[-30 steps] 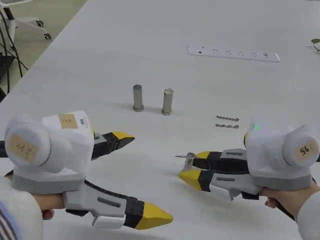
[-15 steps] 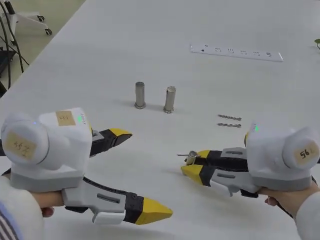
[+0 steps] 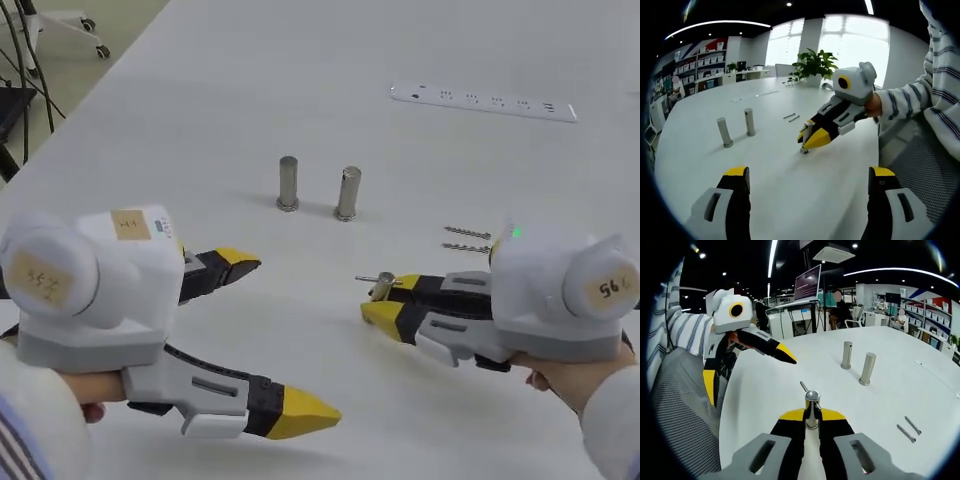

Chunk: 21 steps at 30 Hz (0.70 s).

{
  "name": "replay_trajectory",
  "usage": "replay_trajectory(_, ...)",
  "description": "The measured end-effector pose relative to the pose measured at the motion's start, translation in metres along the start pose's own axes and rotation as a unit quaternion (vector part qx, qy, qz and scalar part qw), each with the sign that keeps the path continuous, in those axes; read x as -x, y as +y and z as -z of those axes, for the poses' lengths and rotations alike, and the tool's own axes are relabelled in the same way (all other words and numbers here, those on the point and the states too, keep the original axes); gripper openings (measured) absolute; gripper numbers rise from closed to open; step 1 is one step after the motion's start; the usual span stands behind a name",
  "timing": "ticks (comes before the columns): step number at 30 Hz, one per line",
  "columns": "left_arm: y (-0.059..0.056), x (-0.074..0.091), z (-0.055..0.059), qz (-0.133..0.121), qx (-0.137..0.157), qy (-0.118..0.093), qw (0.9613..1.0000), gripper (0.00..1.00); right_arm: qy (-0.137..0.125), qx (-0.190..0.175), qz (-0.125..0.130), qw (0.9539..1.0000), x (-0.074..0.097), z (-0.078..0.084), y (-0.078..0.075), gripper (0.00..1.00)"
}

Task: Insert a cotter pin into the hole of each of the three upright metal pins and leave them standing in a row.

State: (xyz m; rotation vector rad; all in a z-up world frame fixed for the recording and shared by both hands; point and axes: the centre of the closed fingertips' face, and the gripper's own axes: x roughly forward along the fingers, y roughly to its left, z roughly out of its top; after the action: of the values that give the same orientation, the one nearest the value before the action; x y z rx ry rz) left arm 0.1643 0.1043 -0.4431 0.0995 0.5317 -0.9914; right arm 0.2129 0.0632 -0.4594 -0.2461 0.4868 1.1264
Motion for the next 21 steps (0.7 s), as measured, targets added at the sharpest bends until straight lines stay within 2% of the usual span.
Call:
replay_trajectory(8,0.010,0.006,-0.002,-0.018,0.008,-0.006,0.9998,0.98,-0.010,0.005,-0.008,0.9999,-0.024,-0.016,0.004,0.04)
replay_trajectory(13,0.014,0.009,0.000,-0.024,0.013,-0.004,0.9996,0.98,-0.008,0.008,-0.010,0.9999,-0.037,-0.020,0.005,0.04)
replay_trajectory(21,0.015,0.010,0.005,-0.024,0.018,0.001,0.9995,0.98,-0.005,0.007,-0.007,0.9999,-0.049,-0.021,0.005,0.04)
